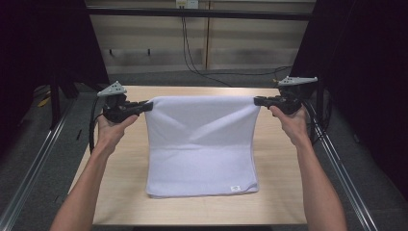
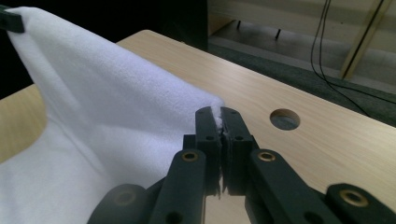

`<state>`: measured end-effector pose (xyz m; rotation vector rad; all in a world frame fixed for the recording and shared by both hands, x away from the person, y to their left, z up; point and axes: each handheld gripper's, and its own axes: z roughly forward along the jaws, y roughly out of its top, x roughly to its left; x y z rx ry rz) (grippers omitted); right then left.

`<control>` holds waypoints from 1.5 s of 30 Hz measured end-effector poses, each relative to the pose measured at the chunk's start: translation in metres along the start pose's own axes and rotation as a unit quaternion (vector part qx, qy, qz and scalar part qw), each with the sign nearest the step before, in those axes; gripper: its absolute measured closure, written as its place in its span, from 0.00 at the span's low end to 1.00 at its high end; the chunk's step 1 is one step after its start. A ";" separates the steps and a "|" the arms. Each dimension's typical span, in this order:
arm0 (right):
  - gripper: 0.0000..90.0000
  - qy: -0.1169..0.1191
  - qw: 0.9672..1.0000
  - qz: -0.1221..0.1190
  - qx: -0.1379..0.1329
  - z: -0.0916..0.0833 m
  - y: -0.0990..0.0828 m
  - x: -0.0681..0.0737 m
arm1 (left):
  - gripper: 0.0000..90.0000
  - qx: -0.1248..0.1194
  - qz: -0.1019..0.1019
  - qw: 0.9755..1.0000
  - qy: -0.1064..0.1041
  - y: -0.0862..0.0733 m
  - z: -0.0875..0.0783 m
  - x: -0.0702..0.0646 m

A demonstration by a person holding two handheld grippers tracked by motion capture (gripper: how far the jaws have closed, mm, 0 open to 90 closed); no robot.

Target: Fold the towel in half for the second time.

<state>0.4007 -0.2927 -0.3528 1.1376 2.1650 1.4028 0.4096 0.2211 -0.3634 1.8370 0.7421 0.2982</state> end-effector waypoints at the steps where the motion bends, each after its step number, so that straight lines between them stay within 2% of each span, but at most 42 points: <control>1: 0.97 0.004 1.000 0.001 -0.003 -0.002 -0.003 0.001 | 0.93 -0.004 0.000 1.000 -0.005 -0.006 -0.003 -0.002; 5: 0.97 0.029 1.000 -0.010 0.003 -0.012 -0.020 0.011 | 0.93 0.007 0.003 1.000 -0.015 -0.028 -0.010 -0.012; 11: 0.97 0.056 0.998 -0.031 0.013 -0.027 -0.034 0.030 | 0.92 0.012 0.005 0.999 -0.035 -0.051 -0.028 -0.025; 14: 0.96 0.072 0.997 -0.025 0.006 -0.032 -0.051 0.038 | 0.92 0.022 0.013 0.999 -0.045 -0.062 -0.036 -0.035; 17: 0.96 0.079 0.996 -0.028 0.023 -0.033 -0.068 0.045 | 0.92 0.036 0.017 0.998 -0.053 -0.077 -0.040 -0.047; 19: 0.96 0.092 0.995 -0.025 0.024 -0.036 -0.081 0.052 | 0.92 0.035 0.015 0.998 -0.054 -0.089 -0.043 -0.054; 20: 0.96 0.095 0.995 -0.021 0.022 -0.037 -0.088 0.055 | 0.92 0.033 0.010 0.998 -0.061 -0.096 -0.044 -0.057; 21: 0.96 0.102 0.994 -0.018 0.023 -0.038 -0.095 0.058 | 0.92 0.034 0.013 0.998 -0.059 -0.105 -0.047 -0.063; 23: 0.96 0.109 0.993 -0.021 0.041 -0.039 -0.112 0.065 | 0.91 0.054 0.019 0.996 -0.062 -0.119 -0.050 -0.069; 24: 0.96 0.113 0.992 -0.015 0.049 -0.039 -0.119 0.066 | 0.91 0.057 0.018 0.996 -0.064 -0.124 -0.052 -0.071; 25: 0.95 0.112 0.992 -0.012 0.056 -0.039 -0.125 0.066 | 0.91 0.060 0.008 0.995 -0.075 -0.130 -0.053 -0.074; 26: 0.95 0.113 0.992 -0.012 0.060 -0.040 -0.132 0.068 | 0.91 0.066 0.010 0.995 -0.078 -0.137 -0.056 -0.078; 28: 0.93 0.126 0.990 0.002 0.063 -0.043 -0.146 0.072 | 0.91 0.090 0.018 0.992 -0.085 -0.144 -0.057 -0.084; 30: 0.90 0.134 0.987 -0.004 0.090 -0.043 -0.155 0.079 | 0.91 0.098 0.013 0.991 -0.090 -0.150 -0.058 -0.085; 31: 0.89 0.135 0.986 -0.008 0.098 -0.044 -0.158 0.082 | 0.91 0.109 0.014 0.990 -0.093 -0.154 -0.058 -0.087; 32: 0.86 0.139 0.985 -0.009 0.105 -0.046 -0.164 0.086 | 0.90 0.113 0.018 0.989 -0.093 -0.156 -0.059 -0.088; 38: 0.80 0.158 0.978 0.000 0.138 -0.056 -0.189 0.098 | 0.84 0.120 0.011 0.986 -0.116 -0.166 -0.074 -0.099; 40: 0.77 0.165 0.977 0.008 0.137 -0.058 -0.194 0.100 | 0.80 0.107 -0.001 0.986 -0.126 -0.168 -0.080 -0.101; 42: 0.74 0.161 0.978 0.006 0.134 -0.058 -0.194 0.101 | 0.78 0.085 -0.010 0.989 -0.116 -0.167 -0.086 -0.101; 43: 0.71 0.160 0.979 0.009 0.123 -0.058 -0.193 0.101 | 0.74 0.063 -0.024 0.993 -0.098 -0.164 -0.089 -0.099; 44: 0.68 0.152 0.982 0.015 0.107 -0.059 -0.190 0.100 | 0.72 0.049 -0.031 0.995 -0.078 -0.162 -0.091 -0.098; 45: 0.68 0.144 0.985 0.017 0.094 -0.060 -0.188 0.099 | 0.72 0.041 -0.038 0.996 -0.076 -0.160 -0.090 -0.095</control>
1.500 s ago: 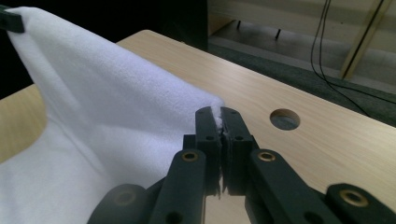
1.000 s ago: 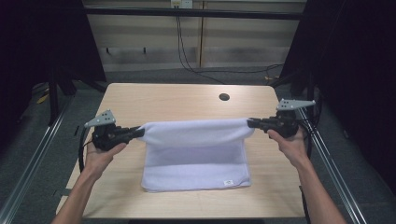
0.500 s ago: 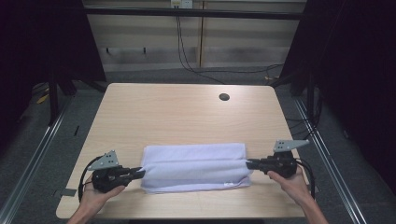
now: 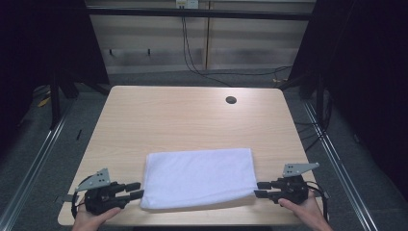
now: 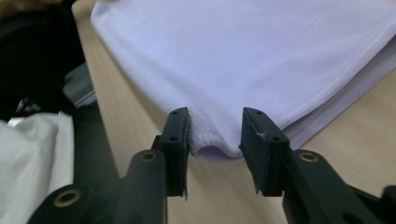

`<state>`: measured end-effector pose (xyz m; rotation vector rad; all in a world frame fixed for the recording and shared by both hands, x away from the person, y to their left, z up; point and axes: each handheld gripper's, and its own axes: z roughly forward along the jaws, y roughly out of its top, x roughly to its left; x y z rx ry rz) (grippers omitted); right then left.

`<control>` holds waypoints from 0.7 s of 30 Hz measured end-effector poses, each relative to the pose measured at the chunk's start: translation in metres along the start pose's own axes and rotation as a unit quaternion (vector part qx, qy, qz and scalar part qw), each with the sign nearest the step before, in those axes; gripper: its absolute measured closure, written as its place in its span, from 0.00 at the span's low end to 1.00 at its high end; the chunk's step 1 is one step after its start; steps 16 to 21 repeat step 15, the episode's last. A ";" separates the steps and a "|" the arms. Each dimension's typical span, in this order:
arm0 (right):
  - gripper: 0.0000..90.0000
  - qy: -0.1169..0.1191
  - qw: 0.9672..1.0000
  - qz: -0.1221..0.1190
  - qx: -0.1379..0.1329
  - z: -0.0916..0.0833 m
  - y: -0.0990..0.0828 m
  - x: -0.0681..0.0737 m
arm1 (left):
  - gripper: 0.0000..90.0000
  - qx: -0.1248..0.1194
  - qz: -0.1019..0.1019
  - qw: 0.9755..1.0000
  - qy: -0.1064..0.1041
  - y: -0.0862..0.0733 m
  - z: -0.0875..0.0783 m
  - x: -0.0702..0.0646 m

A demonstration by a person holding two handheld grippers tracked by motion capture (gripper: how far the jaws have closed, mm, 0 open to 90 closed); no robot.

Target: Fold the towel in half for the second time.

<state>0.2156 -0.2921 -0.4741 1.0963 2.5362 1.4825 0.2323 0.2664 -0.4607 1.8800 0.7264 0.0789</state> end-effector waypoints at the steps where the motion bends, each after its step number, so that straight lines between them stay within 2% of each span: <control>1: 0.66 -0.006 1.000 0.001 -0.011 -0.001 0.001 0.000 | 0.72 -0.002 -0.008 1.000 0.001 0.001 0.002 0.006; 3: 0.60 -0.027 0.999 0.010 -0.047 -0.005 0.003 -0.003 | 0.66 0.003 -0.027 0.999 0.022 0.002 0.008 0.016; 4: 0.58 -0.035 0.997 0.012 -0.060 -0.006 0.003 -0.004 | 0.63 0.005 -0.033 0.999 0.024 0.002 0.010 0.020; 7: 0.56 -0.045 0.994 0.026 -0.094 -0.013 0.003 -0.009 | 0.57 0.005 -0.046 0.998 0.046 0.002 0.012 0.029; 8: 0.55 -0.054 0.993 0.028 -0.098 -0.015 0.003 -0.010 | 0.55 0.000 -0.051 0.997 0.053 0.001 0.010 0.031; 11: 0.52 -0.077 0.992 0.036 -0.097 -0.019 -0.002 -0.016 | 0.50 0.001 -0.044 0.994 0.097 0.002 0.005 0.035; 13: 0.50 -0.088 0.990 0.043 -0.102 -0.022 -0.005 -0.021 | 0.44 -0.011 -0.059 0.994 0.094 0.001 0.002 0.039; 15: 0.49 -0.100 0.988 0.044 -0.105 -0.025 -0.007 -0.023 | 0.42 -0.004 -0.060 0.993 0.099 0.000 0.002 0.040; 21: 0.49 -0.100 0.988 0.044 -0.105 -0.025 -0.007 -0.023 | 0.42 -0.004 -0.060 0.993 0.099 0.000 0.002 0.040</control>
